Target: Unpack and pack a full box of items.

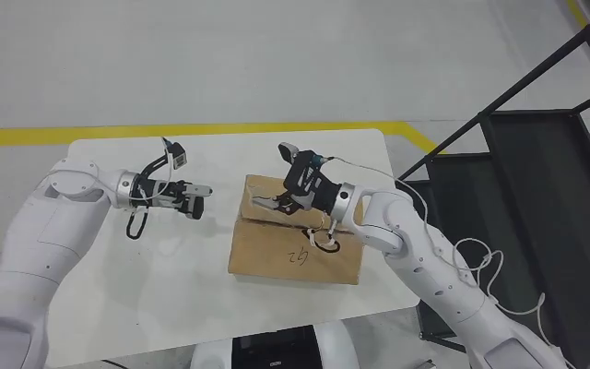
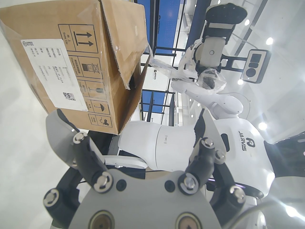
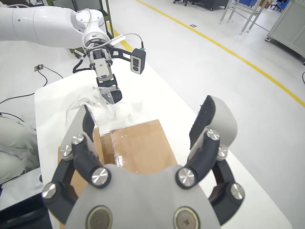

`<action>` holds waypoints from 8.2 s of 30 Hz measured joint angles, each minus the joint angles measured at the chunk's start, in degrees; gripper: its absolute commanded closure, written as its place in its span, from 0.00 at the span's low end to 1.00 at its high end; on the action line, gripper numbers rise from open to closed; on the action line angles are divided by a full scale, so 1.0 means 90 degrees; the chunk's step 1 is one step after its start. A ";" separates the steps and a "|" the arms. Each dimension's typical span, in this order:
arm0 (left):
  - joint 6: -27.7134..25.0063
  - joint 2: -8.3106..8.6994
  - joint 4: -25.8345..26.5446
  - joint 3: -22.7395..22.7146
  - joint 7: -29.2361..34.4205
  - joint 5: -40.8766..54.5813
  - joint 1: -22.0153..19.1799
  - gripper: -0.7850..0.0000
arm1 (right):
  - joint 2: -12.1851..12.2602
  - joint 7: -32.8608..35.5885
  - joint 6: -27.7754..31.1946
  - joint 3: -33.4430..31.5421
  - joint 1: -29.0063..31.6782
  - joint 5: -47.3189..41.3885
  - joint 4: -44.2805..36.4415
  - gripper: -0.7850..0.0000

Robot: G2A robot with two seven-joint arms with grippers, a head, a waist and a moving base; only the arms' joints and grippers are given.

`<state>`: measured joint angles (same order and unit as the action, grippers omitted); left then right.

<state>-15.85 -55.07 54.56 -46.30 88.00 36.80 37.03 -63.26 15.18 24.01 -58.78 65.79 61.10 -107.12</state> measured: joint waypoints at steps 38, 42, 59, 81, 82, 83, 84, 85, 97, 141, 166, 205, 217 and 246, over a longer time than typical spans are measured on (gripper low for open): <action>0.0517 0.0165 0.0881 0.1452 0.0000 0.1638 -0.0979 0.00 | 0.0226 0.0995 0.0699 -0.1209 0.0323 0.2937 -0.0669 0.00; 0.0476 0.0143 0.0768 0.1644 0.0000 0.1834 -0.1005 0.00 | 0.0232 0.1151 0.1001 -0.1210 0.0138 0.3035 -0.0448 0.00; 0.0165 0.0248 0.0637 0.2028 0.0000 0.2099 -0.1232 0.00 | 0.0005 0.0176 0.0096 -0.0382 0.0280 0.2241 -0.0361 0.00; -0.0065 0.0345 0.0764 0.2036 -0.0015 0.1628 -0.1314 0.00 | 0.0016 0.1161 0.1656 -0.0202 -0.0032 0.1534 -0.0031 0.00; -0.0065 0.0345 0.0764 0.2036 -0.0015 0.1628 -0.1314 0.00 | 0.0016 0.1161 0.1656 -0.0202 -0.0032 0.1534 -0.0031 0.00; -0.0065 0.0345 0.0764 0.2036 -0.0015 0.1628 -0.1314 0.00 | 0.0016 0.1161 0.1656 -0.0202 -0.0032 0.1534 -0.0031 0.00; -0.0065 0.0345 0.0764 0.2036 -0.0015 0.1628 -0.1314 0.00 | 0.0016 0.1161 0.1656 -0.0202 -0.0032 0.1534 -0.0031 0.00; -0.0065 0.0345 0.0764 0.2036 -0.0015 0.1628 -0.1314 0.00 | 0.0016 0.1161 0.1656 -0.0202 -0.0032 0.1534 -0.0031 0.00; 0.0055 0.0263 0.1507 0.1895 -0.0402 0.0989 -0.1281 0.00 | -0.0007 0.1004 0.1630 -0.0085 -0.0068 0.1585 -0.0008 0.00; -0.0048 -0.0023 0.1216 0.2295 0.0000 0.0640 -0.1492 0.42 | -0.0050 0.1198 0.1861 0.0143 -0.0467 0.1549 0.0338 0.00; -0.0690 0.0465 0.1527 0.1016 -0.0639 0.1201 -0.0782 0.00 | -0.0263 0.0881 0.1262 0.0583 -0.0940 0.1447 0.0834 0.00; -0.0914 0.0385 0.1137 0.0470 -0.0866 0.1152 -0.0464 0.00 | -0.0683 0.0538 -0.0595 0.1676 -0.0939 0.3051 0.1262 0.00; -0.0914 0.0385 0.1137 0.0470 -0.0866 0.1152 -0.0464 0.00 | -0.0801 0.0610 -0.0566 0.1926 -0.0814 0.3542 0.1283 0.00; -0.0624 0.0210 0.0784 0.0118 -0.0687 0.1076 -0.0514 0.00 | -0.0573 0.0087 0.0448 0.0955 -0.0023 0.3582 -0.0095 0.00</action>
<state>-21.47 -53.18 61.62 -45.24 81.82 46.48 32.41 -68.41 15.96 28.04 -50.18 65.58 93.34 -107.97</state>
